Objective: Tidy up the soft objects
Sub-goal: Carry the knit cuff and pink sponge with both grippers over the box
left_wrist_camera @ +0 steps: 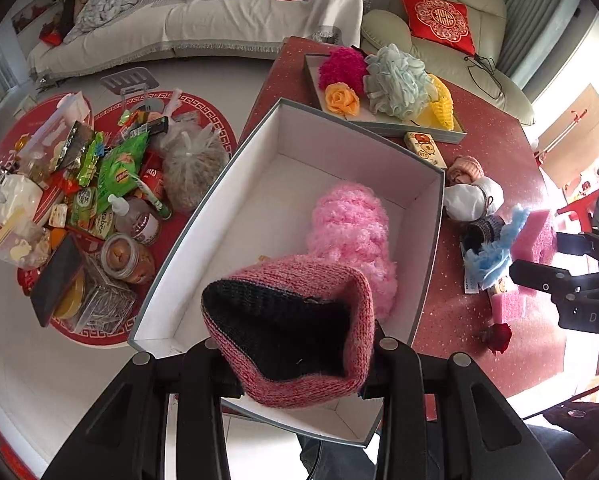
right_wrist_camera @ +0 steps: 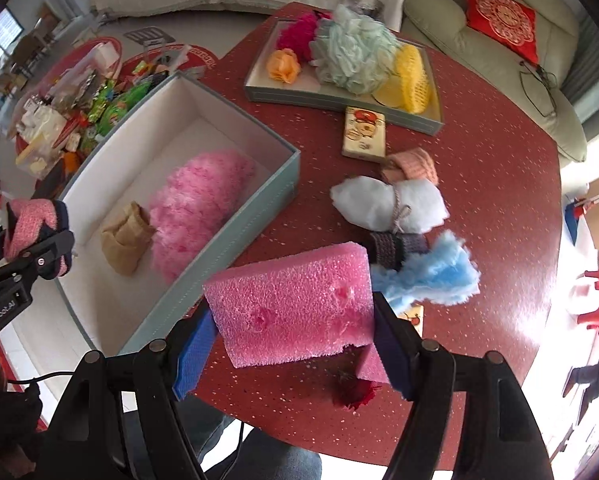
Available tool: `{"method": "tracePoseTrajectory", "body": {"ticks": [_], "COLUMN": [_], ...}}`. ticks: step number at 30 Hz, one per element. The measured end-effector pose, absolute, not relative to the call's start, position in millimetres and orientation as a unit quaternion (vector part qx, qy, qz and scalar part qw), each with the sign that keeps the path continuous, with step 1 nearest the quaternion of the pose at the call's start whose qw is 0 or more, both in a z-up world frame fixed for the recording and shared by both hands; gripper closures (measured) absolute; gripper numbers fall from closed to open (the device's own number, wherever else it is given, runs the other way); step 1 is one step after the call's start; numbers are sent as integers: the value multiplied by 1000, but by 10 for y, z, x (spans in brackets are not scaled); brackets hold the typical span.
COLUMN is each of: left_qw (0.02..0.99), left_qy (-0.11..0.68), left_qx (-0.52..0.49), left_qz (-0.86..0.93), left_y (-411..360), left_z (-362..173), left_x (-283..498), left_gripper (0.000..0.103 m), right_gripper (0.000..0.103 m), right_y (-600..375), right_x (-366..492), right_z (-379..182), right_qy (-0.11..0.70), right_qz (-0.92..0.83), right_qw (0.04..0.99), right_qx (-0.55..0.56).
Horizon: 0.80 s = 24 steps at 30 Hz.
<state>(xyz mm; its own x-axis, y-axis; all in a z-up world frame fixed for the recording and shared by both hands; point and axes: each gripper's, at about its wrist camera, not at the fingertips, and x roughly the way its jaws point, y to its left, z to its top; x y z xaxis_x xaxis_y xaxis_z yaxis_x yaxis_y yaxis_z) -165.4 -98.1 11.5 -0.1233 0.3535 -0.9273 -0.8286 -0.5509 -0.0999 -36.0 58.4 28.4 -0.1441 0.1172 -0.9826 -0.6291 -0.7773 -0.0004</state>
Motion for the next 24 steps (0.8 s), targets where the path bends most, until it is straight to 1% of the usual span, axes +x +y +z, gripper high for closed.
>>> {"method": "tracePoseTrajectory", "body": {"ticks": [5, 14, 19, 24], "left_qw": [392, 354, 347, 348], "left_qy": [212, 194, 192, 196], "left_qx": [-525, -558, -568, -573], "left_qz": [725, 725, 721, 716], "left_y": [-1105, -1324, -1326, -1265], "left_z": [66, -166, -248, -298], "left_x": [-1780, -1959, -2019, -2078], "left_gripper": [65, 65, 65, 65], "right_gripper": [27, 27, 27, 27], "right_y": [423, 88, 4, 76], "right_x": [-797, -1417, -1622, -1707], "right_z": [342, 301, 239, 173], "right_qy": [171, 124, 119, 137], "right_qz": [743, 751, 749, 741], "right_qw": [211, 157, 148, 151], "right_qx": [-611, -629, -635, -639]}}
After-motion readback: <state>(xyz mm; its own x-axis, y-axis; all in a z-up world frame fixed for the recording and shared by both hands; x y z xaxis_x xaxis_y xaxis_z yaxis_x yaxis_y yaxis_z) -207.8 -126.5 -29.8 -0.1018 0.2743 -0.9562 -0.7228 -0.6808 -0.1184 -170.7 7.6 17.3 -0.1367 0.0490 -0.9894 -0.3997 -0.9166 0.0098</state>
